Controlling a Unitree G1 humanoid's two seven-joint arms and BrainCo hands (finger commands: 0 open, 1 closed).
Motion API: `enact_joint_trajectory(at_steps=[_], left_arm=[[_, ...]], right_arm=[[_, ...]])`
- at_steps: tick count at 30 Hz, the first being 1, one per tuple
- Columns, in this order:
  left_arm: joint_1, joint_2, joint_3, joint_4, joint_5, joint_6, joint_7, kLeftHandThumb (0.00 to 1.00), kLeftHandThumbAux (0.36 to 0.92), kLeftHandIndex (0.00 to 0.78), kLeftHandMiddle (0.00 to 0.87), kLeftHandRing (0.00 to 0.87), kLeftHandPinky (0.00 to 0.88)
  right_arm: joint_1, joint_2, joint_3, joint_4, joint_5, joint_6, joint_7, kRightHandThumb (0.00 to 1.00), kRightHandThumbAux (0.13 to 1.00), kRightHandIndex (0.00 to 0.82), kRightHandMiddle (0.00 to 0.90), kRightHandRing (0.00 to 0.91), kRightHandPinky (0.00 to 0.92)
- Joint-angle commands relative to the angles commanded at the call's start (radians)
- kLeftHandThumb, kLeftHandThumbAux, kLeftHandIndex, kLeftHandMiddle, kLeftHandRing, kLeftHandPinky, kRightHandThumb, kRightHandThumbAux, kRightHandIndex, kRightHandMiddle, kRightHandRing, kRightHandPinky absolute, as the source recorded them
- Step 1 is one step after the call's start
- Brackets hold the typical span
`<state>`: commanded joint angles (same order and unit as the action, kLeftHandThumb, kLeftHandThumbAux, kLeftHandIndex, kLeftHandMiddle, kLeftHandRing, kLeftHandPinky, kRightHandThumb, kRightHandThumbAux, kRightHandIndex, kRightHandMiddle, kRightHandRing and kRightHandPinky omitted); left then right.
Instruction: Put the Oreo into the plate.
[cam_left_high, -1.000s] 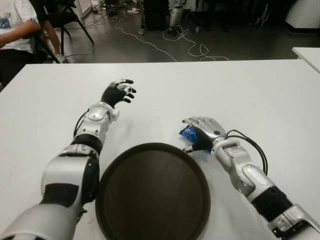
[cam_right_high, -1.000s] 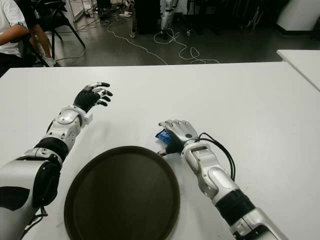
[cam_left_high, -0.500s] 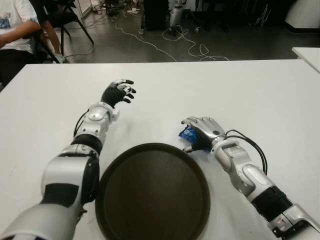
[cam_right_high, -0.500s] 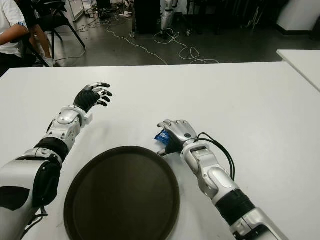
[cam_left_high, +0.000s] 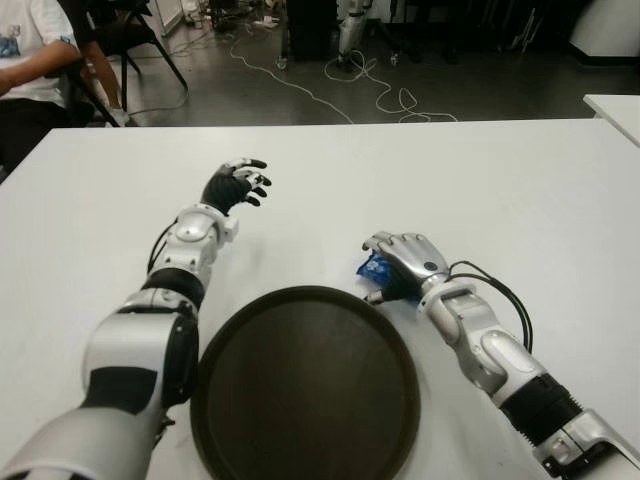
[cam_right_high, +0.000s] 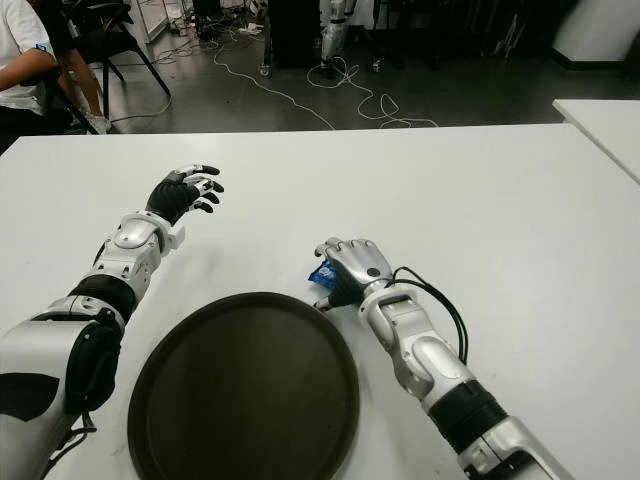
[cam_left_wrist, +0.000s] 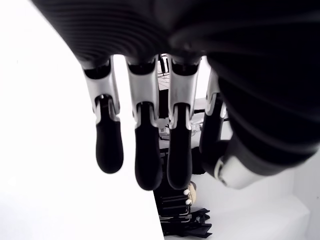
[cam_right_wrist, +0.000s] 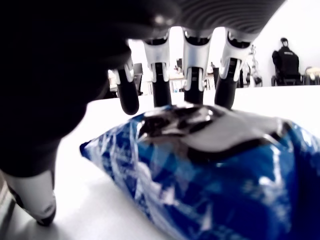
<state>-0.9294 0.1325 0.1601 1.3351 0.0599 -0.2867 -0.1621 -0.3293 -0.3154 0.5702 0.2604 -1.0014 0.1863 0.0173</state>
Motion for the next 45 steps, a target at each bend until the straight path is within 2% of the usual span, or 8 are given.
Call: enact_joint_trajectory(at_steps=[2, 7, 13, 22, 24, 26, 32, 45], left_arm=[[0.0, 0.0, 0.002, 0.001, 0.0, 0.002, 0.001, 0.116, 0.671, 0.345, 0.493, 0.515, 0.52], [0.001, 0.002, 0.006, 0.001, 0.0, 0.007, 0.002, 0.114, 0.651, 0.312, 0.473, 0.497, 0.503], [0.002, 0.006, 0.008, 0.001, 0.003, 0.009, 0.004, 0.118, 0.633, 0.296, 0.47, 0.499, 0.501], [0.003, 0.01, 0.019, 0.002, -0.004, 0.018, -0.01, 0.121, 0.613, 0.284, 0.471, 0.496, 0.501], [0.003, 0.01, 0.022, 0.001, -0.006, 0.018, -0.015, 0.125, 0.617, 0.279, 0.469, 0.494, 0.5], [0.003, 0.011, 0.025, 0.001, -0.009, 0.017, -0.019, 0.123, 0.621, 0.281, 0.473, 0.497, 0.505], [0.002, 0.012, 0.029, 0.001, -0.011, 0.02, -0.022, 0.113, 0.63, 0.286, 0.484, 0.506, 0.517], [-0.001, 0.013, 0.037, 0.001, -0.019, 0.031, -0.024, 0.091, 0.628, 0.301, 0.488, 0.507, 0.507]], right_arm=[[-0.001, -0.001, 0.002, -0.001, -0.008, 0.003, 0.0, 0.551, 0.735, 0.398, 0.414, 0.414, 0.449], [-0.018, -0.002, 0.004, 0.019, -0.013, 0.007, 0.012, 0.666, 0.732, 0.417, 0.433, 0.423, 0.458], [-0.04, -0.001, 0.006, 0.061, -0.006, 0.001, 0.025, 0.691, 0.734, 0.417, 0.456, 0.443, 0.491], [-0.04, 0.021, -0.006, 0.062, 0.006, 0.059, 0.049, 0.7, 0.734, 0.41, 0.463, 0.457, 0.524], [-0.041, 0.022, -0.009, 0.061, 0.007, 0.069, 0.055, 0.782, 0.705, 0.417, 0.469, 0.481, 0.557], [-0.041, 0.026, -0.011, 0.058, 0.009, 0.082, 0.064, 0.811, 0.695, 0.418, 0.472, 0.516, 0.594], [-0.039, 0.035, -0.02, 0.055, 0.018, 0.099, 0.069, 0.84, 0.684, 0.418, 0.482, 0.661, 0.707], [-0.033, 0.04, -0.025, 0.017, 0.015, 0.132, 0.118, 0.846, 0.682, 0.418, 0.485, 0.715, 0.746]])
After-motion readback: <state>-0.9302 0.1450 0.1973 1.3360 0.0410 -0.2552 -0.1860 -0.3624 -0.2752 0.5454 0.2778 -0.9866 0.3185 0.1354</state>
